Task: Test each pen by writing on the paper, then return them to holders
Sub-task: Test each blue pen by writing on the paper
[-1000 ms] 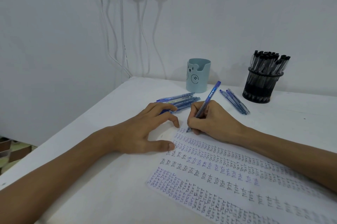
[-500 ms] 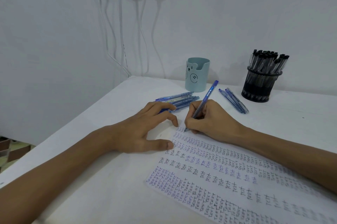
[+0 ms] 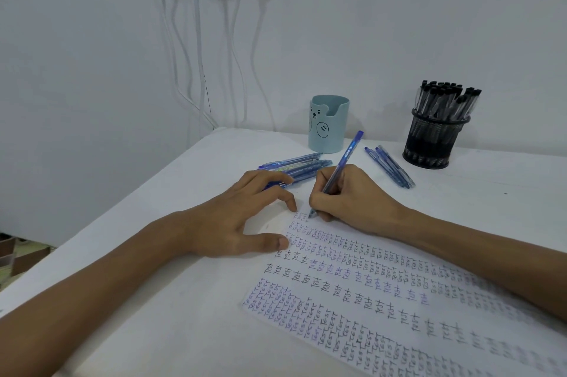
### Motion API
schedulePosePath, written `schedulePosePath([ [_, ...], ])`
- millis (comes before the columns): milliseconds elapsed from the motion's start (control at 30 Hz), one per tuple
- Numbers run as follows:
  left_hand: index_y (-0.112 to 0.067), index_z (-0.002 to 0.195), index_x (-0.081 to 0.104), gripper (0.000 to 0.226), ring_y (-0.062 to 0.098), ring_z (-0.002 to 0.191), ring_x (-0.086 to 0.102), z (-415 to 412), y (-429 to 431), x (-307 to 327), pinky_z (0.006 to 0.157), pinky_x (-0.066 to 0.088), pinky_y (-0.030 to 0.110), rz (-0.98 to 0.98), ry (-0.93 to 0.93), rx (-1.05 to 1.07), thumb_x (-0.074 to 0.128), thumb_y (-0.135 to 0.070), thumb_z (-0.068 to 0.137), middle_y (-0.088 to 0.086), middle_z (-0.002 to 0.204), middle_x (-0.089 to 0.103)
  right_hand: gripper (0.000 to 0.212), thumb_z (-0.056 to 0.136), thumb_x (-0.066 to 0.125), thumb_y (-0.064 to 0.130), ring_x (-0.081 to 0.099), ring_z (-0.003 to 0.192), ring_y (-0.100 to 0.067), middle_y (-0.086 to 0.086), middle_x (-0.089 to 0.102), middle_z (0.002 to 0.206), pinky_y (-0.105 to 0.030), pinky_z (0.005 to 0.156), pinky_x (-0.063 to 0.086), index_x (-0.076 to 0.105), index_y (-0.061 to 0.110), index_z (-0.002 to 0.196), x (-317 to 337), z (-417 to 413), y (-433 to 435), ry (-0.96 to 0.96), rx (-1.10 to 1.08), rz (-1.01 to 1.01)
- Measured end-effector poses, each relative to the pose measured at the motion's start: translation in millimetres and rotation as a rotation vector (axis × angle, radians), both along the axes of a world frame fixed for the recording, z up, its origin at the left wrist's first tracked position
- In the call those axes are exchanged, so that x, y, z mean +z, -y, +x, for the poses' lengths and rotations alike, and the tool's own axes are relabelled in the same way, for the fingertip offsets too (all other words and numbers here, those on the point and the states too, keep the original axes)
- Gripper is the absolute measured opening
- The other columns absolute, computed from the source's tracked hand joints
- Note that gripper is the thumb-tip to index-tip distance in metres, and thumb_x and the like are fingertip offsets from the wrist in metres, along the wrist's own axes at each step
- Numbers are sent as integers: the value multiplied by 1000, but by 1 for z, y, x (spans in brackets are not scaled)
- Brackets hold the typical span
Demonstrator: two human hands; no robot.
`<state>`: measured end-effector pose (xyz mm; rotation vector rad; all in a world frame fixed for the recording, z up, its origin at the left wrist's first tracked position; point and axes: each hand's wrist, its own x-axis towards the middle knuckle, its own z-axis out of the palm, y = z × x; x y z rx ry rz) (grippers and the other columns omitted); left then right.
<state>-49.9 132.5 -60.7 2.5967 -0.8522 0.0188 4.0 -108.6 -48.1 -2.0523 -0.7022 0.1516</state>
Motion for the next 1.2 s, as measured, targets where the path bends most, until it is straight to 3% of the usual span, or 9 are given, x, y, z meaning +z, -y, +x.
schedulePosePath([
  [267,-43,136,48,47,7,154,11,0,1,0,125,24,37,1,-2,5,66,-56,95,-21,158,24,13,83,69,7,49,47,-5,-4,63,54,-14,51,40,65,4,71,1,-1,0,6,3,-9],
  [1200,-41,136,50,47,7,154,13,0,1,0,125,23,33,1,11,10,66,-56,94,-21,157,25,16,84,68,10,50,46,-2,2,64,53,-12,51,40,61,10,70,1,1,-1,36,-47,-35],
])
